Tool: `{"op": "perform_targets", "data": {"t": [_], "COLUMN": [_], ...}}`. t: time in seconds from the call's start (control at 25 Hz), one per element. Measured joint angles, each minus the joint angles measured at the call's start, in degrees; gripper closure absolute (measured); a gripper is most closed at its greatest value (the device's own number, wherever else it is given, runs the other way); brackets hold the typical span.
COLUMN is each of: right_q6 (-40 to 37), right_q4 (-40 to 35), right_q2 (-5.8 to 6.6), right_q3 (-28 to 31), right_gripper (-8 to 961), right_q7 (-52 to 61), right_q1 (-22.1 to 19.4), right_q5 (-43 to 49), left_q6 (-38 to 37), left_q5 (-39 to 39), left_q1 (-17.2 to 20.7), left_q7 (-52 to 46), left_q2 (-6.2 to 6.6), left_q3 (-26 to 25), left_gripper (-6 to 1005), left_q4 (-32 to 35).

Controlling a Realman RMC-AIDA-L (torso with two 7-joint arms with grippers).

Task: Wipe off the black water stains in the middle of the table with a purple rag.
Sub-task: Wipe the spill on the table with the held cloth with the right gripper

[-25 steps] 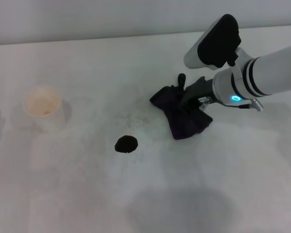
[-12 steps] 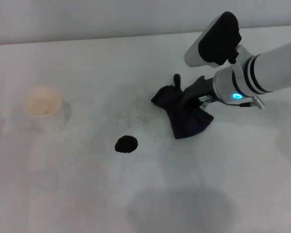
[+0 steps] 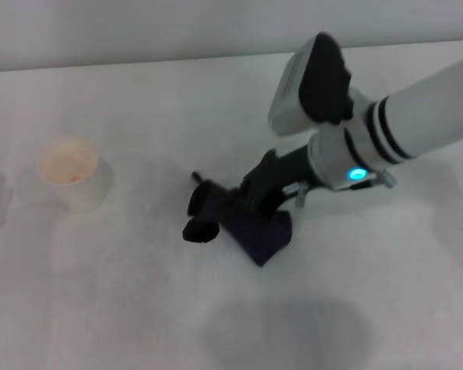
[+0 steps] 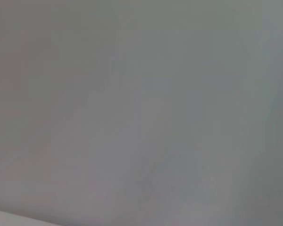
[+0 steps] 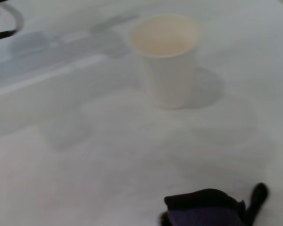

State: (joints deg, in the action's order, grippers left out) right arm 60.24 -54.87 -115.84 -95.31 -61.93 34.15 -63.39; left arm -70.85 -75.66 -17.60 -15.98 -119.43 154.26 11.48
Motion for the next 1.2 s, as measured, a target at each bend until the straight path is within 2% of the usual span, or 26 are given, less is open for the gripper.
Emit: {"op": "perform_targets", "data": {"t": [0.08, 0.12, 0.44, 0.64, 1.04, 1.2], "right_q6": [-0.55, -2.74, -10.59, -18.53, -27.33, -28.3], "right_q4": [1.19, 2.67, 6.33, 6.82, 9.69, 11.93], "right_q2": [-0.09, -0.21, -0.35, -0.36, -0.35, -0.35], "right_q3": [-2.63, -5.73, -13.99, -18.66, -19.11, -18.18], "right_gripper": [857, 857, 861, 861, 862, 862], "right_q7": [-2.15, -3.97, -10.65, -11.47, -11.09, -10.89], "right_q1": [0.25, 0.6, 0.94, 1.07, 2.22, 3.22], "right_q5": [-2.09, -3.39, -11.24, -12.36, -12.34, -13.05], "left_q6": [0.0, 0.0, 0.0, 0.01, 0.01, 0.01], "left_q5": [0.04, 0.07, 0.08, 0.08, 0.08, 0.08], "left_q1": [-0.15, -0.19, -0.34, -0.81, -1.03, -1.07], "left_q7": [-0.01, -0.04, -0.11, -0.11, -0.11, -0.1], "left_q2": [-0.01, -0.01, -0.01, -0.01, -0.02, -0.02], "left_q3": [0.1, 0.12, 0.11, 0.08, -0.13, -0.17], "left_gripper": [126, 126, 127, 126, 127, 127], "left_q4": [0.03, 0.03, 0.12, 0.12, 0.12, 0.12]}}
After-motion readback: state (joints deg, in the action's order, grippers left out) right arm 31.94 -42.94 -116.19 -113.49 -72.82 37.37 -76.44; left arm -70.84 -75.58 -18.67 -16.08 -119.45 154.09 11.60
